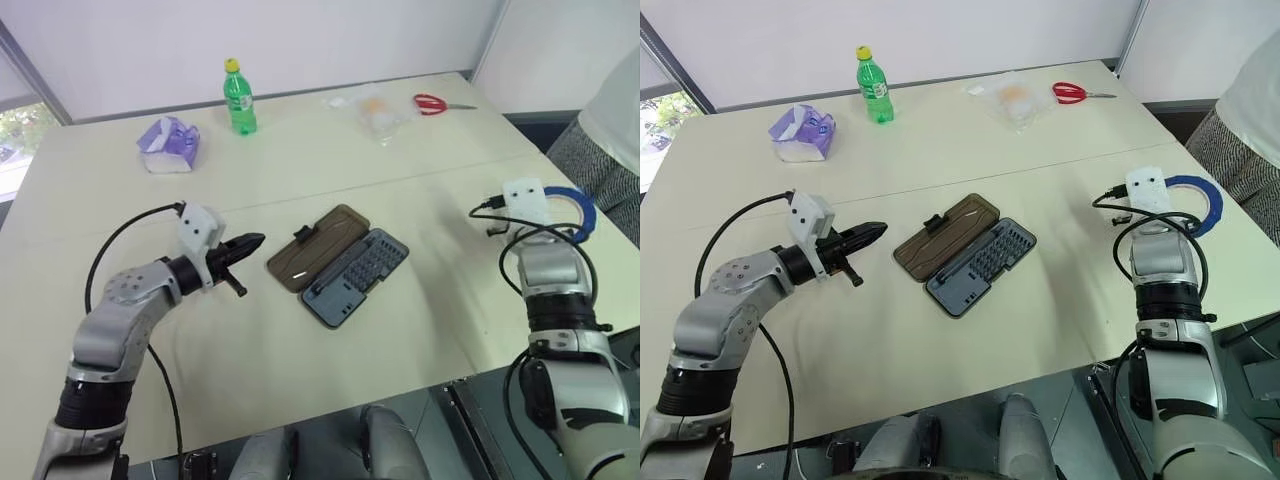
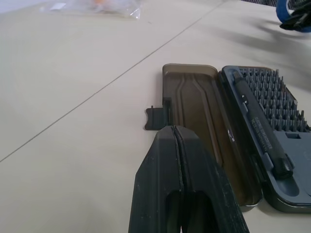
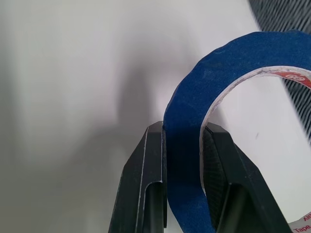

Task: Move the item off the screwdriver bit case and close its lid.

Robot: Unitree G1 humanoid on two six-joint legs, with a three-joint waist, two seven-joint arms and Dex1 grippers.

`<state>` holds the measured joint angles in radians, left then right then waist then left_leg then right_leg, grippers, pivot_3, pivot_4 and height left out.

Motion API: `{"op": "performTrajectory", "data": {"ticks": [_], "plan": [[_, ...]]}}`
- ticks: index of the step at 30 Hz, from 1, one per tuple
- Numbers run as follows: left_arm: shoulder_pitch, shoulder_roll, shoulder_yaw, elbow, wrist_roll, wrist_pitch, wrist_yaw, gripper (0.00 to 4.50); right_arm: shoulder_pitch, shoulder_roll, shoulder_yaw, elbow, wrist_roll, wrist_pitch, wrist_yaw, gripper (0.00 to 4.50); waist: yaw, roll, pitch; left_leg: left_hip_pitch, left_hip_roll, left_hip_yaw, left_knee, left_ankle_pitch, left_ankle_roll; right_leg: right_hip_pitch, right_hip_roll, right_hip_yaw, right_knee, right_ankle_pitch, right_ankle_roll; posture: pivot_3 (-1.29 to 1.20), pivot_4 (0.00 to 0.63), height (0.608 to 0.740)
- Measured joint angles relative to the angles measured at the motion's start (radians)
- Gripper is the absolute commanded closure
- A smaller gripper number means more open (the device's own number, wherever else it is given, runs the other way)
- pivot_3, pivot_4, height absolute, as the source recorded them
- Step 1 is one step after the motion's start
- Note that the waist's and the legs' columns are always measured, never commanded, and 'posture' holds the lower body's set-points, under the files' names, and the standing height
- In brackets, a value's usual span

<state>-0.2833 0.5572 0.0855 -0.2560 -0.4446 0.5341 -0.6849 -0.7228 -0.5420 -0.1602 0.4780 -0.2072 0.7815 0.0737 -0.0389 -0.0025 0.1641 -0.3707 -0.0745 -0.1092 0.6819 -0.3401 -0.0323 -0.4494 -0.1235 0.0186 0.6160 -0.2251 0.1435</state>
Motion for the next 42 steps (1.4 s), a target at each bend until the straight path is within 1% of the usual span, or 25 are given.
{"op": "performTrajectory", "data": {"ticks": [4, 6, 7, 9, 12, 17, 21, 25, 28, 31, 35, 39, 42], "plan": [[0.001, 0.001, 0.0, 0.0, 0.002, 0.0, 0.0, 4.5, 0.001, 0.002, -0.013, 0.019, 0.027, -0.002, -0.017, 4.07, -0.003, 0.0, 0.0, 0.0, 0.0, 0.0, 0.0, 0.0, 0.0, 0.0, 0.0, 0.0, 0.0, 0.0, 0.0, 0.0, 0.15, 0.74], [0.001, 0.001, 0.0, 0.0, 0.003, 0.0, 0.0, 4.5, 0.001, 0.002, -0.013, 0.019, 0.033, -0.002, -0.021, 3.01, -0.003, 0.0, 0.0, 0.0, 0.0, 0.0, 0.0, 0.0, 0.0, 0.0, 0.0, 0.0, 0.0, 0.0, 0.0, 0.0, 0.15, 0.74], [0.001, 0.001, 0.0, 0.0, 0.004, 0.0, 0.0, 4.5, 0.001, 0.002, -0.013, 0.019, 0.035, -0.002, -0.026, 2.59, -0.003, 0.0, 0.0, 0.0, 0.0, 0.0, 0.0, 0.0, 0.0, 0.0, 0.0, 0.0, 0.0, 0.0, 0.0, 0.0, 0.15, 0.74], [0.002, 0.002, 0.0, 0.0, 0.006, 0.0, 0.0, 4.5, 0.001, 0.0, -0.017, 0.015, 0.035, -0.003, -0.032, 1.61, -0.003, 0.0, 0.0, 0.0, 0.0, 0.0, 0.0, 0.0, 0.0, 0.0, 0.0, 0.0, 0.0, 0.0, 0.0, 0.0, 0.15, 0.74], [0.001, 0.002, 0.0, 0.0, 0.01, 0.0, -0.001, 4.5, 0.007, -0.007, -0.024, -0.006, 0.035, -0.003, -0.033, 0.04, -0.004, 0.0, 0.0, 0.0, 0.0, 0.0, 0.0, 0.0, 0.0, 0.0, 0.0, 0.0, 0.0, 0.0, 0.0, 0.0, 0.15, 0.74], [0.001, 0.001, -0.001, 0.0, 0.018, 0.0, -0.004, 4.5, 0.054, -0.027, 0.004, -0.077, 0.033, -0.01, 0.008, 0.04, -0.005, 0.0, 0.0, 0.0, 0.0, 0.0, 0.0, 0.0, 0.0, 0.0, 0.0, 0.0, 0.0, 0.0, 0.0, 0.0, 0.15, 0.74], [-0.001, 0.002, -0.001, 0.001, 0.019, 0.0, -0.007, 4.5, 0.103, -0.046, 0.06, -0.223, 0.04, -0.002, 0.104, 0.04, -0.004, 0.0, 0.0, 0.0, 0.0, 0.0, 0.001, 0.0, 0.0, 0.0, 0.0, 0.0, 0.0, 0.0, 0.0, 0.0, 0.15, 0.74], [-0.006, 0.001, -0.001, 0.002, 0.019, 0.0, -0.01, 4.5, 0.082, -0.059, 0.083, -0.406, 0.108, 0.027, 0.239, 0.04, -0.004, 0.0, 0.0, 0.0, 0.0, 0.0, 0.001, 0.0, 0.0, 0.0, 0.0, 0.0, 0.0, 0.0, 0.0, 0.0, 0.15, 0.74], [-0.01, -0.001, -0.003, 0.008, 0.019, 0.0, -0.011, 4.5, 0.013, -0.053, 0.127, -0.48, 0.175, 0.041, 0.352, 0.04, -0.004, 0.0, 0.0, 0.0, 0.0, -0.001, 0.001, 0.0, 0.0, 0.0, 0.0, 0.0, 0.0, 0.0, 0.0, 0.0, 0.15, 0.74], [-0.027, -0.006, -0.014, 0.024, 0.021, -0.001, -0.011, 4.5, -0.067, -0.02, 0.204, -0.483, 0.224, 0.042, 0.454, 0.04, -0.004, 0.0, 0.0, 0.0, 0.0, -0.001, 0.001, 0.0, 0.0, 0.0, 0.0, 0.0, 0.0, 0.0, 0.0, 0.0, 0.15, 0.74], [-0.038, -0.011, -0.024, 0.033, 0.022, -0.009, -0.012, 4.5, -0.133, 0.04, 0.307, -0.421, 0.249, 0.029, 0.537, 0.04, -0.001, 0.0, -0.001, 0.0, 0.0, -0.002, 0.001, 0.0, 0.0, 0.0, -0.001, -0.001, 0.0, 0.0, 0.0, 0.0, 0.15, 0.74], [-0.038, -0.012, -0.024, 0.041, 0.023, -0.017, -0.01, 4.5, -0.182, 0.108, 0.381, -0.32, 0.251, 0.014, 0.574, 0.04, -0.005, 0.0, -0.001, -0.001, 0.0, -0.003, 0.001, 0.0, 0.0, 0.0, -0.001, -0.001, 0.0, 0.0, 0.0, 0.0, 0.15, 0.74], [-0.033, -0.012, -0.024, 0.038, 0.023, -0.018, -0.005, 4.5, -0.243, 0.161, 0.433, -0.187, 0.213, -0.055, 0.571, 0.04, -0.007, 0.0, -0.001, -0.001, 0.0, -0.002, 0.001, 0.0, 0.0, -0.001, -0.001, -0.001, 0.001, 0.0, 0.0, 0.0, 0.15, 0.74]]}}
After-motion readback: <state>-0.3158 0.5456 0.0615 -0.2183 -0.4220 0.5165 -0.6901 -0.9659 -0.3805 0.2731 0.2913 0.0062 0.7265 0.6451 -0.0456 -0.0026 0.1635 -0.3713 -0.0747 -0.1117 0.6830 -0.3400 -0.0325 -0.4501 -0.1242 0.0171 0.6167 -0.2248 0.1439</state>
